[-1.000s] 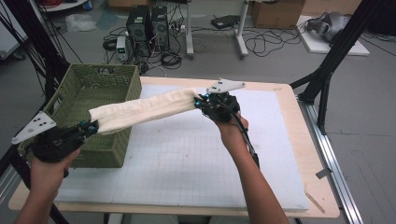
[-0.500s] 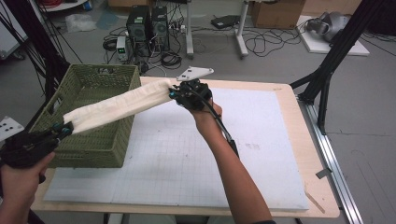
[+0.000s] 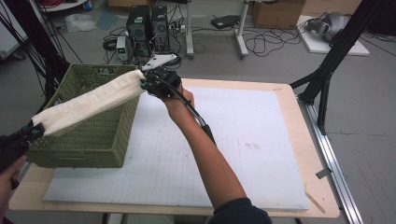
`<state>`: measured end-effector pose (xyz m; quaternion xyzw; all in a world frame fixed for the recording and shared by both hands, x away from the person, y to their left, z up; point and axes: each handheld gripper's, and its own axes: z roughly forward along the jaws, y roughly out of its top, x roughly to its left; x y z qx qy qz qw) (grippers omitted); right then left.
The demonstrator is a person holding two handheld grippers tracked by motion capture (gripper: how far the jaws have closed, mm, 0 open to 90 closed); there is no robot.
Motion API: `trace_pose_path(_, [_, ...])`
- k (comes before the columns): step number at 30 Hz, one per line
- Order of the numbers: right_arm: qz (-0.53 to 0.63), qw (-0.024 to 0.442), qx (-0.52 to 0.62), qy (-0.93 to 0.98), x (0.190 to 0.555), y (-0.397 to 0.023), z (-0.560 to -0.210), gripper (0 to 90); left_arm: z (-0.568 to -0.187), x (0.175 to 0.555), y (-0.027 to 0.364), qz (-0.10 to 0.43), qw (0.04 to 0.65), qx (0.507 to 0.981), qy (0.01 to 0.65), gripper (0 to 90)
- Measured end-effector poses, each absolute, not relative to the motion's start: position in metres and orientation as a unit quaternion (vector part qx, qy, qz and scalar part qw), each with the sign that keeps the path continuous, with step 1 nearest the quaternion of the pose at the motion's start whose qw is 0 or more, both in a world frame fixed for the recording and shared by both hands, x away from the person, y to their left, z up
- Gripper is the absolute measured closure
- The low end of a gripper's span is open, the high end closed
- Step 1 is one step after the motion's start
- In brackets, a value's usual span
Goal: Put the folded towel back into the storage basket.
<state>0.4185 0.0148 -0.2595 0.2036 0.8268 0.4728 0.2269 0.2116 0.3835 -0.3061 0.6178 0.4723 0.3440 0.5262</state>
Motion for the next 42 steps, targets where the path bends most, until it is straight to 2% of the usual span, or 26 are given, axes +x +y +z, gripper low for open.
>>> trace_pose_path(12, [0.456,0.224,0.201,0.838,0.443,0.061,-0.259,81.2,-0.314,0.215,0.402,0.355,0.507,0.606,0.499,84.6])
trace_pose_path(31, [0.442,0.235,0.211,0.840,0.470,0.107,-0.277,81.0,-0.331,0.233,0.417,0.356,0.472,0.605,0.534,83.4])
trace_pose_path(32, [0.441,0.237,0.212,0.840,0.472,0.111,-0.278,80.2,-0.333,0.236,0.418,0.351,0.466,0.606,0.540,80.6])
trace_pose_path(33, [0.439,0.241,0.209,0.840,0.473,0.115,-0.281,76.2,-0.334,0.239,0.419,0.345,0.461,0.604,0.551,71.9])
trace_pose_path(35, [0.429,0.268,0.203,0.839,0.475,0.123,-0.289,53.8,-0.336,0.238,0.421,0.364,0.450,0.592,0.560,50.6])
trace_pose_path(36, [0.425,0.273,0.202,0.839,0.474,0.126,-0.292,53.8,-0.336,0.235,0.423,0.373,0.451,0.583,0.564,46.8])
trace_pose_path(42, [0.430,0.272,0.189,0.840,0.469,0.127,-0.291,51.9,-0.328,0.219,0.427,0.390,0.470,0.565,0.554,43.7])
